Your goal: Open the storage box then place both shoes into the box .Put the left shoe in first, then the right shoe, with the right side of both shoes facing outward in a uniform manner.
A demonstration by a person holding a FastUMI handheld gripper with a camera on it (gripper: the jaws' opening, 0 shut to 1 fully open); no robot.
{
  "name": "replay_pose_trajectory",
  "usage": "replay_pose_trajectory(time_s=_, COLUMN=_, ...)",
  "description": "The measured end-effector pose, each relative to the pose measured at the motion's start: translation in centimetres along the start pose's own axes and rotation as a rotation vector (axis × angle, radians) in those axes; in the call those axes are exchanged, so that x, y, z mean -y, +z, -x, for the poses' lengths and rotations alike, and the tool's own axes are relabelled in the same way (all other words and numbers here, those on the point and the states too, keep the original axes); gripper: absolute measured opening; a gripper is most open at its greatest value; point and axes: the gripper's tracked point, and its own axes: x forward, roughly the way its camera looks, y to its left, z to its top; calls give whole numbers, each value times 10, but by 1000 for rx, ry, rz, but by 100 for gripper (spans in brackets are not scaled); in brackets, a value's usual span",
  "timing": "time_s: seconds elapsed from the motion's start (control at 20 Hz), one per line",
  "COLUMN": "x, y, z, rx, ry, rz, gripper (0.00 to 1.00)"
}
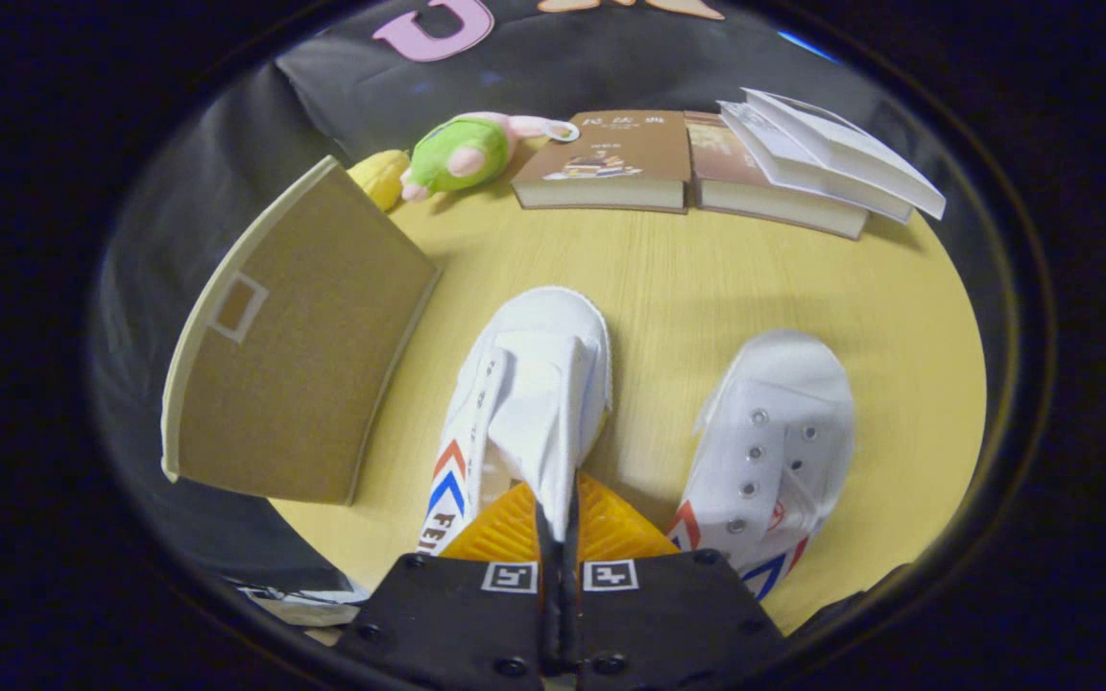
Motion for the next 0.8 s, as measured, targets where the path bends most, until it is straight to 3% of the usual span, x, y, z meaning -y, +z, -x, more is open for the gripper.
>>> replay_pose_trajectory(time_s=0.3, x=-2, y=8, z=18, rx=37, ry=-30, rz=-108, gripper=4)
replay_pose_trajectory(time_s=0.55, x=-11, y=29, z=42, rx=95, ry=-11, rz=-231, gripper=3)
replay_pose_trajectory(time_s=0.8, x=-41, y=52, z=86, rx=140, ry=10, rz=-273, gripper=3)
